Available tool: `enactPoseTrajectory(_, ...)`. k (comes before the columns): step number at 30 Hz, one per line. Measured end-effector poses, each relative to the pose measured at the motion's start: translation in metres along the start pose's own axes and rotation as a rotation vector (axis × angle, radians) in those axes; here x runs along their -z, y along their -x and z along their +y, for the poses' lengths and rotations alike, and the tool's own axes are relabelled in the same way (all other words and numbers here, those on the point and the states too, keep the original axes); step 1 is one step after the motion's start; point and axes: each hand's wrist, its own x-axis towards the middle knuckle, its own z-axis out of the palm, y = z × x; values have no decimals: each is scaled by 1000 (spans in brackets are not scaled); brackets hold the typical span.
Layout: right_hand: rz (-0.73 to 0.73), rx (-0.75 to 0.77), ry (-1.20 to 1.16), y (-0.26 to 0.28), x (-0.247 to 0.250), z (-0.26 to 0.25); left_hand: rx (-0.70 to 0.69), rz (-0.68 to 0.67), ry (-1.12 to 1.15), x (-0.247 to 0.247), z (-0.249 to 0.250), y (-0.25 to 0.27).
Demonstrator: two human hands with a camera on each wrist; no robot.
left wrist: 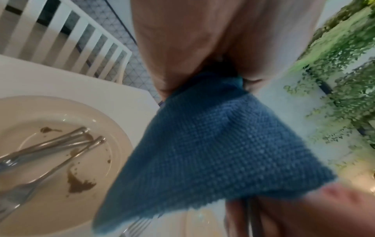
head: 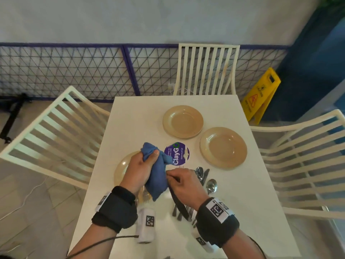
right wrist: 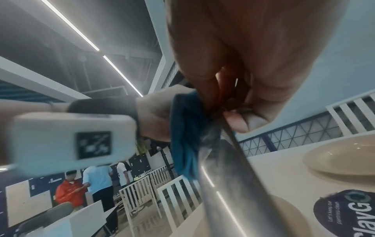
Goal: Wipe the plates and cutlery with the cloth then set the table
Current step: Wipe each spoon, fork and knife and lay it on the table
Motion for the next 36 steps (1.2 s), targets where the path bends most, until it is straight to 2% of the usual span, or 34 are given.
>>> enactPoseTrajectory(3, -13, -8, -1, 12, 2, 7, -34, 95, 68, -5, 11, 0)
enactPoseTrajectory(6, 60, -10, -36, 11, 9, 11, -51, 53, -14, -30, 2, 16)
enactPoseTrajectory(11, 41, -26, -121, 20, 19, 8, -46, 25, -16, -34, -2, 15)
enactPoseTrajectory(16, -83, -119, -230, 30, 43, 2, -82, 179, 129, -29, 26, 3)
enactPoseTrajectory(18, -54, -131, -235, 29, 47, 2, -85, 208, 141, -32, 30, 5)
enactPoseTrajectory(23, 92, -107, -252, 10, 39, 10, -77, 67, 15, -56, 6, 21)
enactPoseTrajectory(27, 1, -203, -164, 10, 53, 19, -120, 25, -110, -50, -3, 16)
enactPoseTrajectory(30, 127, -289, -332, 3, 78, 20, -205, -51, -268, -45, 1, 19)
enactPoseTrajectory(33, 111, -237, -490, -18, 76, 12, -208, -170, -341, -51, -1, 20)
enactPoseTrajectory(36, 176, -209, -503, -35, 64, 9, -234, -231, -397, -58, -4, 14)
